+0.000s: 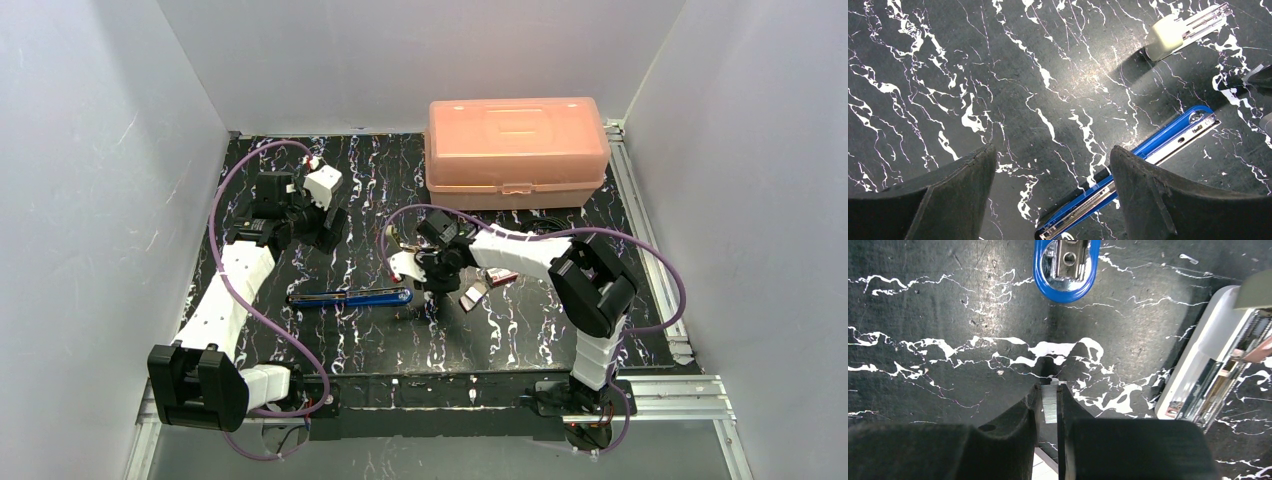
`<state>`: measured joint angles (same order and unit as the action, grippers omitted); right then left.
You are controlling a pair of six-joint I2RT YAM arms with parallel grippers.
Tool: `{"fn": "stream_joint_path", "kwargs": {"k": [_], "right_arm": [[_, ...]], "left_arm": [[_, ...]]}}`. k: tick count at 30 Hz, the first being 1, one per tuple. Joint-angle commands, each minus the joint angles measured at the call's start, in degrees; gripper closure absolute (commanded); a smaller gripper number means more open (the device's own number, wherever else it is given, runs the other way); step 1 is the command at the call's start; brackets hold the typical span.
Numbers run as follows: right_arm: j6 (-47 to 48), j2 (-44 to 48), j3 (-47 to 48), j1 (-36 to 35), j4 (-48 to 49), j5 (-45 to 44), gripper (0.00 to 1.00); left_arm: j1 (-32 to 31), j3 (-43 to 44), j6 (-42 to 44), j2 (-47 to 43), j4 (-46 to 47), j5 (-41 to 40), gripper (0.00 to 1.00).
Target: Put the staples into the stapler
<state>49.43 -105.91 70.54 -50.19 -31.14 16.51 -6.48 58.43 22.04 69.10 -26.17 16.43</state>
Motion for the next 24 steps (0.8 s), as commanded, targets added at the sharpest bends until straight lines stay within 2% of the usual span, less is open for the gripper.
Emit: {"fn": "stream_joint_path", "kwargs": {"k": [1, 10, 16, 24], "right_arm": [[-2.08, 1.66, 3.87, 0.34, -1.94, 1.84, 0.91], [-7.02, 2.34, 5.31, 0.33, -3.11, 4.29, 0.91], [-14.4, 3.32, 2.54, 0.15, 0.81, 7.77, 0.91], [-20.99, 2.44, -1.51, -1.96, 7.21, 3.87, 0.86]], "left_arm": [[0.41, 0.3, 0.23, -1.61, -0.85, 1.7, 0.18], [0.41, 0.97, -0.53, -1.58, -1.07, 2.27, 0.18], [0.5, 1.59, -1.92, -1.38, -0.94, 1.47, 0.18], [0.99, 2.95, -3.17, -0.85, -1.44, 1.12, 0.18]]}}
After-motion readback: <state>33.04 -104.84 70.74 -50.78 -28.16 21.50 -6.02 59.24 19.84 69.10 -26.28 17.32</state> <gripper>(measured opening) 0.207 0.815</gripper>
